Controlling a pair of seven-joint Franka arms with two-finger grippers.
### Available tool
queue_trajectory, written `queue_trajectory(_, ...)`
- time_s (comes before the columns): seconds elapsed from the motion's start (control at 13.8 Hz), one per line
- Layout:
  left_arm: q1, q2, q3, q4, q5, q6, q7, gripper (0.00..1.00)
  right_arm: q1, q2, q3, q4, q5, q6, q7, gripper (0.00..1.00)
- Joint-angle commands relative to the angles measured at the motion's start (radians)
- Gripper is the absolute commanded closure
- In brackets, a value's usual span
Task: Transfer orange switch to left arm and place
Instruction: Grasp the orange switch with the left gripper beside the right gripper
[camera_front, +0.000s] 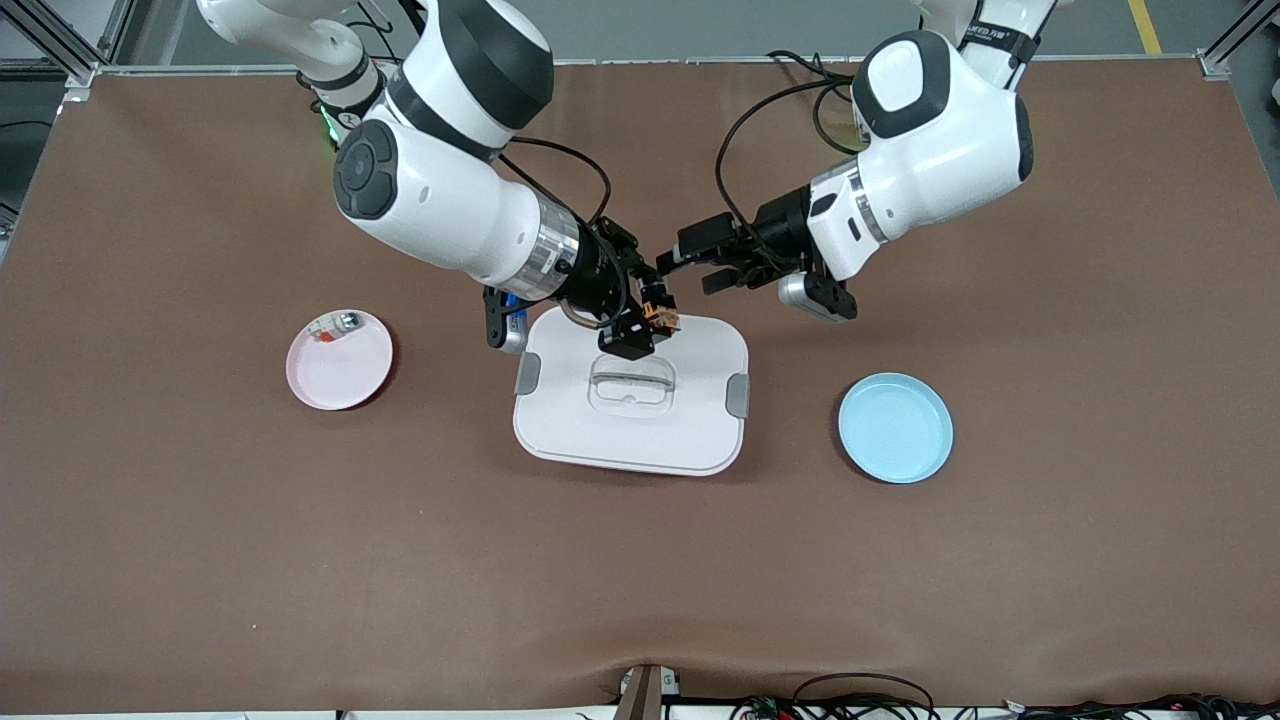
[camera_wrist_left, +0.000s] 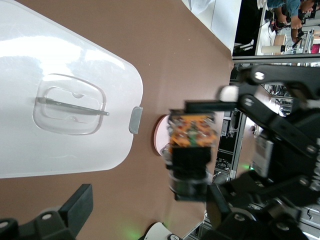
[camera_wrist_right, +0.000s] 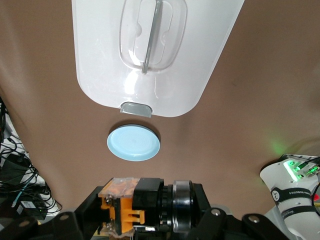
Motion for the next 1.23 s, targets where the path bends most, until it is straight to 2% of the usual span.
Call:
queue_trajectory(0.0, -0.001, 0.033, -0.006, 0.032, -0.012, 0.032, -0.003, 0.00, 0.020, 0.021, -0.011, 0.049, 0.016, -0.003, 0.029, 1.00)
queue_trajectory(1.16, 0.023, 0.038, 0.000, 0.055, -0.012, 0.032, 0.001, 0.00, 0.072, 0.038, -0.014, 0.056, 0.008, 0.057, 0.079, 1.00)
